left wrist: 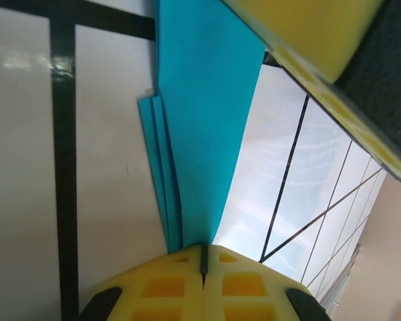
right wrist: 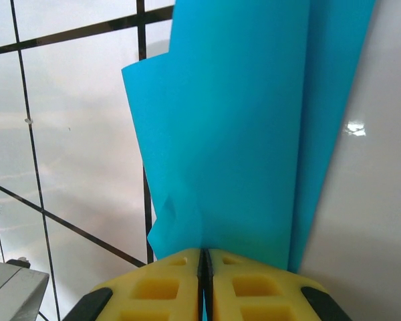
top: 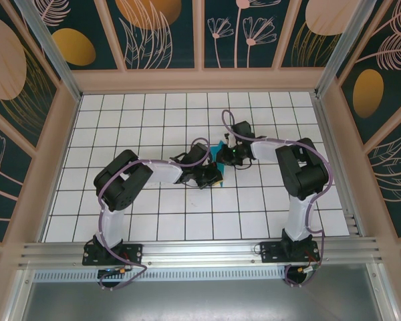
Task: Fold a paper plane with a square sheet of paper (fold left side to right side)
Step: Fold the wing for the fifth time at the center of the table.
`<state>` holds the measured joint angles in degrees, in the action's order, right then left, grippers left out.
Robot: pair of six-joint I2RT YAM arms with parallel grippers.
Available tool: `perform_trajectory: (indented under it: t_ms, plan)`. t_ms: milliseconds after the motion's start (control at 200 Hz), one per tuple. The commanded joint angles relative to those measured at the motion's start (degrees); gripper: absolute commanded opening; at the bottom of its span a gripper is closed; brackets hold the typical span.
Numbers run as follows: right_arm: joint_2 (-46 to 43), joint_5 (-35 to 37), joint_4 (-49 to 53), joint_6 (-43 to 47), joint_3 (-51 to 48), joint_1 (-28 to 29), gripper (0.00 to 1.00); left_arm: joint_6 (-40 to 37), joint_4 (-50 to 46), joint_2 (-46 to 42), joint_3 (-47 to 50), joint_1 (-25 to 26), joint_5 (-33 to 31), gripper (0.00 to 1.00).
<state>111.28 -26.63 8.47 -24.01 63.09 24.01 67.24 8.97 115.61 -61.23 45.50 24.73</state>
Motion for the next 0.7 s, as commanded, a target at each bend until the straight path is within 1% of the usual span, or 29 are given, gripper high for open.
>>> perform_trajectory:
  t_ms: [0,200,696]
  plan:
    - [3.3,5.9,-2.5,2.5,2.5,-1.8,0.13,-1.3,-13.4,6.0,3.0,0.4,-5.7,0.00]
    - [3.9,4.0,-3.9,3.2,3.7,-2.7,0.14,-1.3,-13.5,6.5,2.8,0.4,-5.5,0.00]
    - [7.5,3.9,-2.5,4.6,9.2,-4.9,0.14,-1.2,-13.1,6.3,3.0,0.3,-5.5,0.00]
